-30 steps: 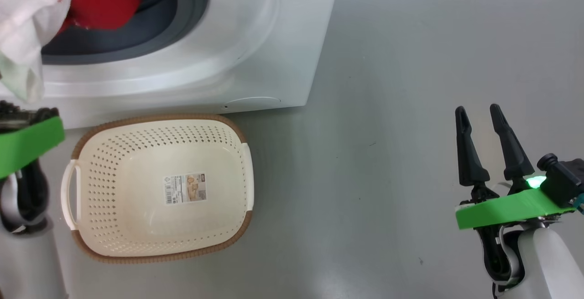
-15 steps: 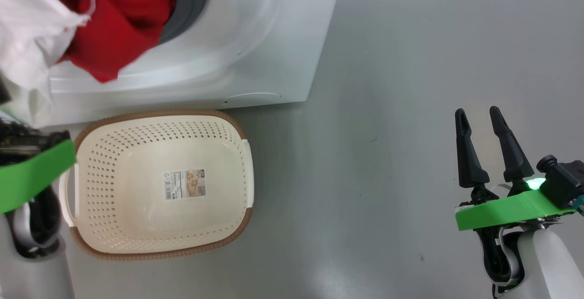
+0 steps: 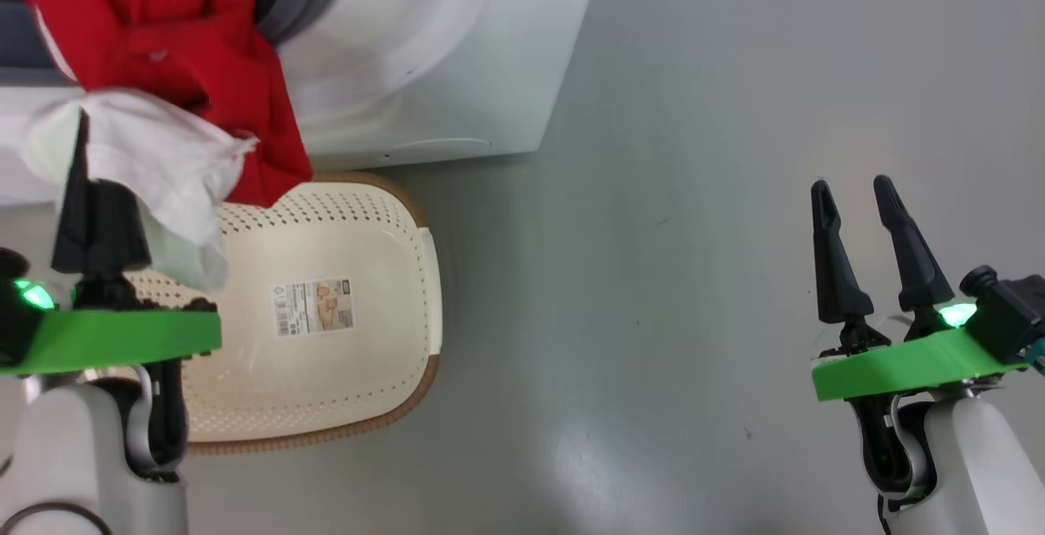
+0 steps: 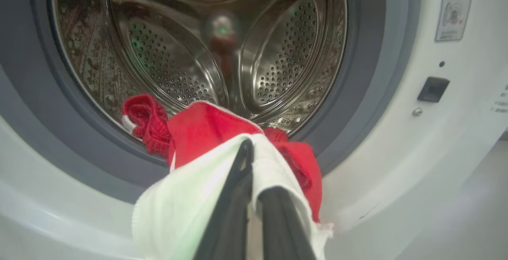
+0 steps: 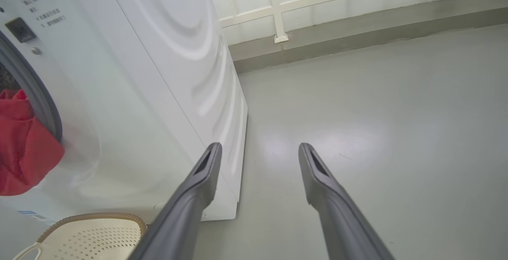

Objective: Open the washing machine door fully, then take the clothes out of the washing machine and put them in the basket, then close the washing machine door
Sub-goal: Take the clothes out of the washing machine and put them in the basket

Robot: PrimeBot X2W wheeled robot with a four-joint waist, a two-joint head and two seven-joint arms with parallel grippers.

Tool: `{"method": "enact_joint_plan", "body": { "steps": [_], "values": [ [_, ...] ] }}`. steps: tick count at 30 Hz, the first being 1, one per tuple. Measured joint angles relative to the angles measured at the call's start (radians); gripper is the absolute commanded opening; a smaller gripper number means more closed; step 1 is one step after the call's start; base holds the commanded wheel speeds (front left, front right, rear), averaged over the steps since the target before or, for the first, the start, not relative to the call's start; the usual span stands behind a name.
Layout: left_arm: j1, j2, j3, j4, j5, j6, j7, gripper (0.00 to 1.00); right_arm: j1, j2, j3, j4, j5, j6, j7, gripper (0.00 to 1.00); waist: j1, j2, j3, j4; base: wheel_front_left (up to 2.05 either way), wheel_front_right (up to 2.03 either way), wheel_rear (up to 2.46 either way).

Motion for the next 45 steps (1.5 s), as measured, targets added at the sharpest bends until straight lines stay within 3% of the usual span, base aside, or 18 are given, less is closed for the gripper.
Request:
{"method": "enact_joint_plan", "body": {
  "steps": [15,21,25,26,29,31,32,45],
  "values": [
    [-0.133,0.008,-0.023,0.37,0.022,0.0,0.0,0.0,-0.051,0.0,0.016,-0.015,0.017,0.0,0.0,1.0,-0.0001,0.0,0.11,-0.026,0.0,0.0,0.0],
    [-0.198,0.036,-0.043,0.479,0.032,0.0,0.0,0.03,-0.07,0.0,0.029,-0.028,0.019,0.0,0.0,1.0,0.0,0.0,0.144,-0.04,0.0,0.0,0.0],
    [-0.259,0.046,-0.053,0.569,0.037,0.0,0.0,0.16,-0.074,0.0,0.029,-0.032,0.019,0.0,0.0,1.0,0.0,0.0,0.17,-0.048,0.0,0.0,0.0],
    [-0.272,0.049,-0.053,0.59,0.038,0.0,0.0,0.29,-0.075,0.0,0.029,-0.032,0.019,0.0,0.0,1.0,0.0,0.0,0.175,-0.05,0.0,0.0,0.0],
    [-0.296,0.055,-0.048,0.629,0.054,0.0,0.0,0.45,-0.081,0.0,0.03,-0.033,0.019,0.0,0.0,1.0,0.0,0.0,0.185,-0.053,0.0,0.0,0.0],
    [-0.306,0.055,-0.044,0.646,0.058,0.0,0.0,0.67,-0.089,0.0,0.03,-0.034,0.019,0.0,0.0,1.0,0.0,0.0,0.185,-0.055,0.0,0.0,0.0],
    [-0.312,0.055,-0.039,0.651,0.062,0.0,0.0,1.0,-0.089,0.0,0.03,-0.037,0.019,0.0,0.0,1.0,0.0,0.0,0.184,-0.056,0.0,0.0,0.0],
    [-0.289,0.031,-0.052,0.571,0.04,0.0,0.0,1.0,-0.089,0.0,0.024,-0.037,0.016,0.0,0.0,1.0,0.0,-0.0001,0.157,-0.025,0.0,0.0,0.0]
  ]
}}
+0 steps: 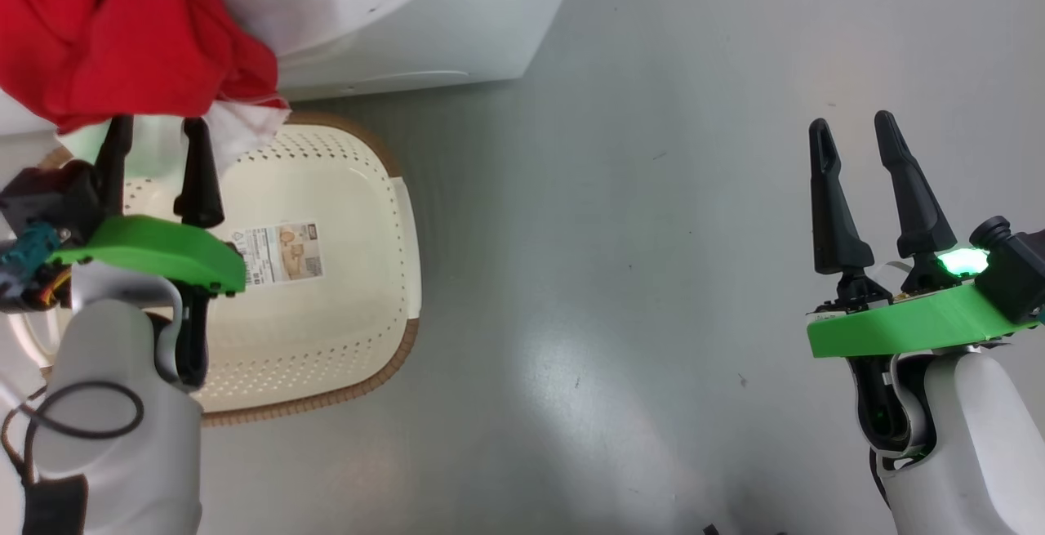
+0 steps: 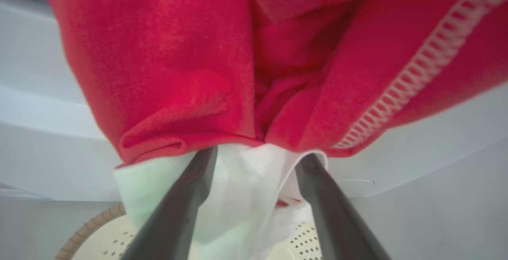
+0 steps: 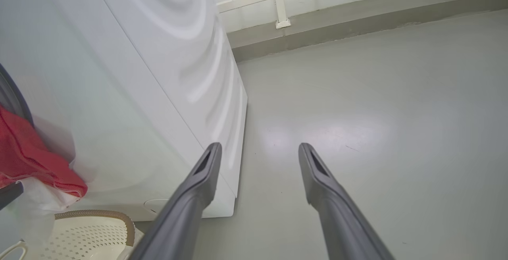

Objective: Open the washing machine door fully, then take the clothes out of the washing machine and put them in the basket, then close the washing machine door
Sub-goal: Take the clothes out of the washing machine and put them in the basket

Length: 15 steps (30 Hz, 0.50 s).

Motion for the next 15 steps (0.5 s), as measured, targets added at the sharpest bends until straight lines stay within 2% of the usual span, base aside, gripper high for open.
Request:
{"method": "enact_joint_plan", "body": {
  "steps": [15],
  "values": [
    [0.16,-0.033,-0.004,-0.256,-0.059,0.0,0.0,1.0,0.002,-0.001,-0.018,0.006,-0.017,0.0,0.0,1.0,0.0,0.0,-0.052,0.041,0.0,0.0,0.0]
  ]
}}
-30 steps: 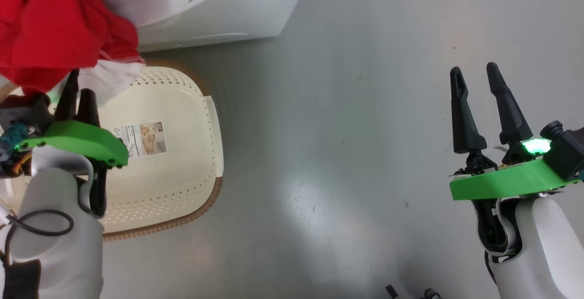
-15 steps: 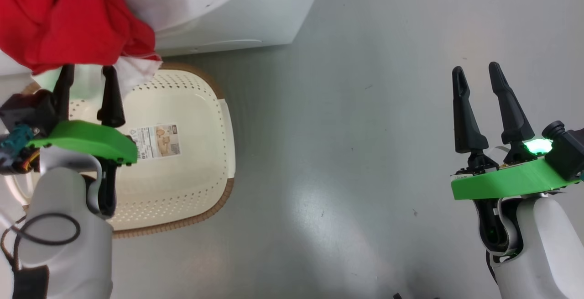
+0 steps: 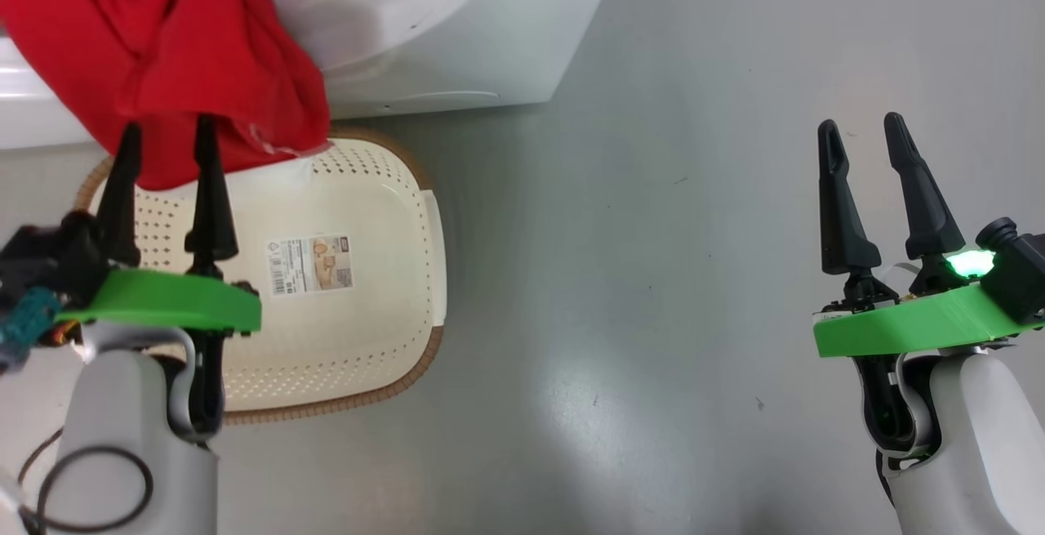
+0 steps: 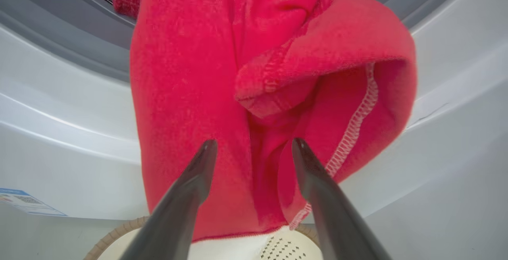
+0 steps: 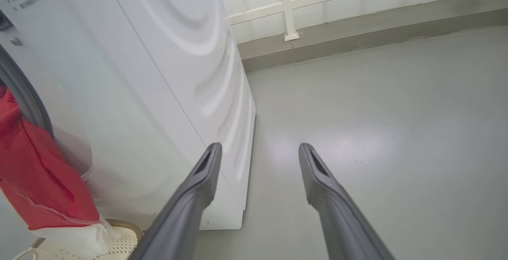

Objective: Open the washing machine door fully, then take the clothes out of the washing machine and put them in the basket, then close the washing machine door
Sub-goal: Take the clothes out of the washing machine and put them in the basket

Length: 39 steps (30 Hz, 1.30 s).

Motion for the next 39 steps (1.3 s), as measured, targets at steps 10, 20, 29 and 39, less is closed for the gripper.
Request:
{"method": "enact_joint_plan", "body": {
  "steps": [10,20,29,39],
  "values": [
    [0.142,-0.008,0.002,-0.216,0.001,0.0,0.0,1.0,0.025,0.0,-0.005,0.006,-0.01,0.0,0.0,1.0,0.0,0.0,-0.026,0.018,0.0,0.0,0.0],
    [0.271,-0.01,0.015,-0.406,0.001,0.0,0.0,1.0,0.026,0.0,-0.007,0.008,-0.015,0.0,0.0,1.0,0.0,0.0,-0.049,0.023,0.0,0.0,0.0],
    [0.294,-0.01,0.01,-0.431,-0.002,0.0,0.0,1.0,0.043,0.0,-0.008,0.007,-0.015,0.0,0.0,1.0,0.0001,0.0,-0.048,0.024,0.0,0.0,0.0],
    [0.213,-0.008,0.001,-0.394,-0.008,0.0,0.0,1.0,0.043,0.0,-0.006,0.009,-0.015,0.0,0.0,1.0,0.0,0.0,-0.053,0.031,0.0,0.0,0.0]
  ]
}}
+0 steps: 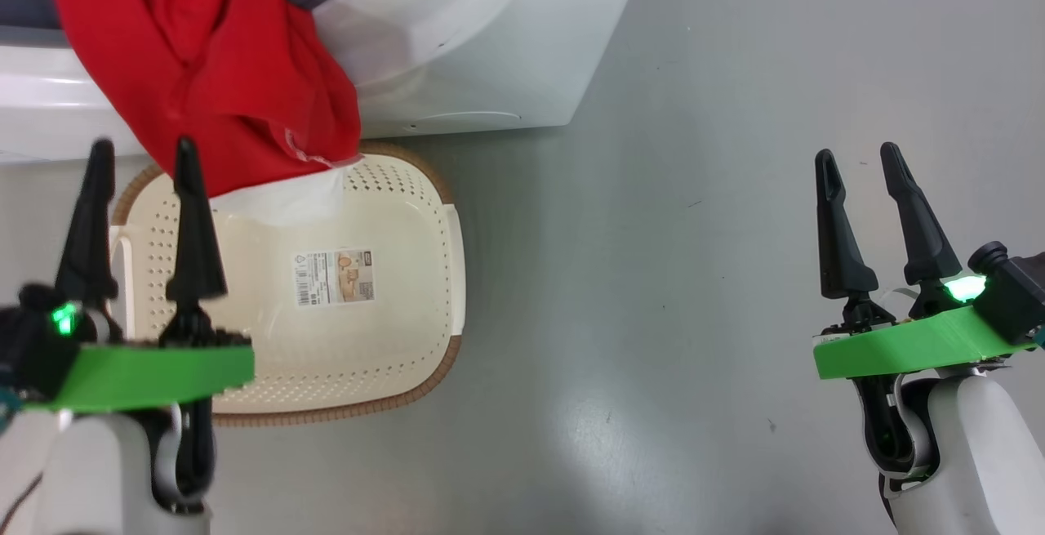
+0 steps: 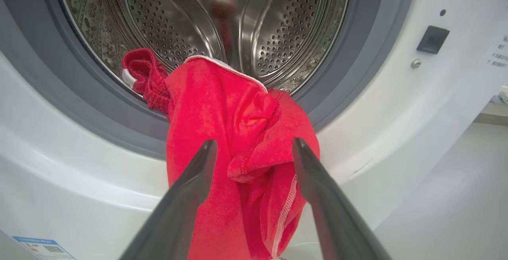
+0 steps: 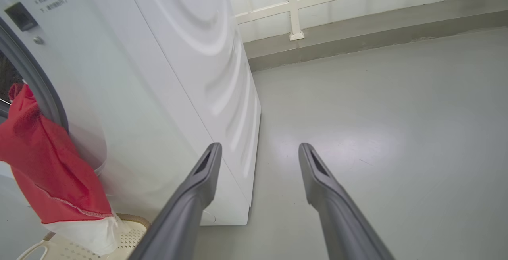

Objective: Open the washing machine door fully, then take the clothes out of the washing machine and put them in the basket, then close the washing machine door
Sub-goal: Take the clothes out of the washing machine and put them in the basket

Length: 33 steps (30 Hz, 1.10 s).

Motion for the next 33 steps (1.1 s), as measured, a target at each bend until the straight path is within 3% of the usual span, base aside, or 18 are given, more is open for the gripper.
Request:
{"method": "enact_joint_plan", "body": {
  "steps": [9,17,22,33],
  "values": [
    [-0.194,0.045,-0.032,0.163,-0.003,0.0,0.0,1.0,0.0,0.0,0.003,0.004,0.0,0.0,0.0,1.0,0.0,0.0,-0.002,0.005,0.0,0.0,0.0],
    [-0.41,0.108,-0.096,0.355,-0.036,0.0,0.109,1.0,0.0,0.0,0.009,0.003,0.0,0.0,0.0,1.0,0.0,0.0,0.013,-0.001,0.0,0.0,0.0],
    [-0.509,0.109,-0.137,0.462,-0.072,0.0,0.16,1.0,-0.001,0.0,0.01,0.003,0.0,0.0,0.0,1.0,0.0,0.0,0.022,-0.005,0.0,0.0,0.0],
    [-0.69,0.136,-0.199,0.688,-0.046,0.002,0.17,1.0,-0.005,0.0,0.012,0.002,0.002,0.0,0.0,1.0,0.0,0.0,0.04,-0.014,0.0,0.0,0.0]
  ]
}}
